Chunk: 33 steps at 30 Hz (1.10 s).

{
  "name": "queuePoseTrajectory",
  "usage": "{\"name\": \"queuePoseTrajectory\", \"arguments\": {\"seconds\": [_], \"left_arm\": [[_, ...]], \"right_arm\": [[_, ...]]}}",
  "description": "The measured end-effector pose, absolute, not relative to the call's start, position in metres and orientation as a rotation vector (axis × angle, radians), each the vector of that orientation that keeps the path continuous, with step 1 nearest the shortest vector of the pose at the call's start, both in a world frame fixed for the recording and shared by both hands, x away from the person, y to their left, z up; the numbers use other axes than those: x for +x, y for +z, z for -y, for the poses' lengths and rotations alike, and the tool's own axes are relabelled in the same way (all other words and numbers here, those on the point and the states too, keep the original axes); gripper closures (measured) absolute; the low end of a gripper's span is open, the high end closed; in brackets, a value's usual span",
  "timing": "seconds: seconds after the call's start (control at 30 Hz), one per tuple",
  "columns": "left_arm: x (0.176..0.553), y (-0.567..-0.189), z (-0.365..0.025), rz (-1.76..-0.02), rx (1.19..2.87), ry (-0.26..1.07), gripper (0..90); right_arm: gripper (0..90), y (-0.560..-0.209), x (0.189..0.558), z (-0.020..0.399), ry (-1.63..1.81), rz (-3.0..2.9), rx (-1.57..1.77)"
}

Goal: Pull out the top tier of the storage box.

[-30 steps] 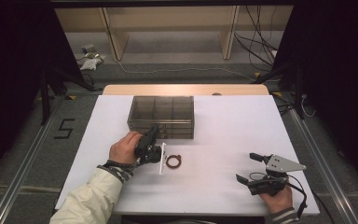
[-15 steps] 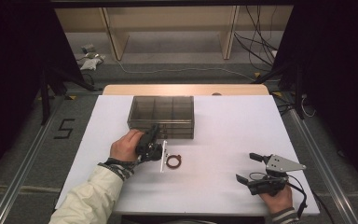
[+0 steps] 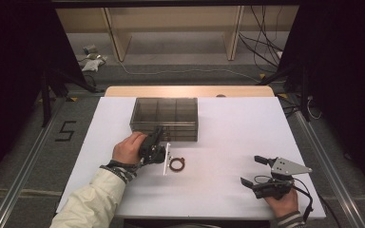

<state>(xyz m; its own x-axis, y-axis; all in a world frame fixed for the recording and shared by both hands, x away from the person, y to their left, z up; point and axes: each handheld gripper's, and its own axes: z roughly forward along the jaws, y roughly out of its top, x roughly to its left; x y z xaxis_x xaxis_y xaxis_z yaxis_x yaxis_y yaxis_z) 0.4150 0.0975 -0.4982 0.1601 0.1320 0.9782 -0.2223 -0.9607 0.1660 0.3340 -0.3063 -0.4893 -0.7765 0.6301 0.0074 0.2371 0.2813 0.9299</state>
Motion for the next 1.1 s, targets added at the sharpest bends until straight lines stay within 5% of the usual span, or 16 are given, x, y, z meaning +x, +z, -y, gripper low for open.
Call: {"name": "queuePoseTrajectory", "arguments": {"seconds": [1.1], "left_arm": [[0.388, -0.496, -0.105, 0.173, 2.168, 1.822, 79.9]], "right_arm": [[3.2, -0.489, 0.334, 0.306, 1.494, -2.197, 0.781]]}}
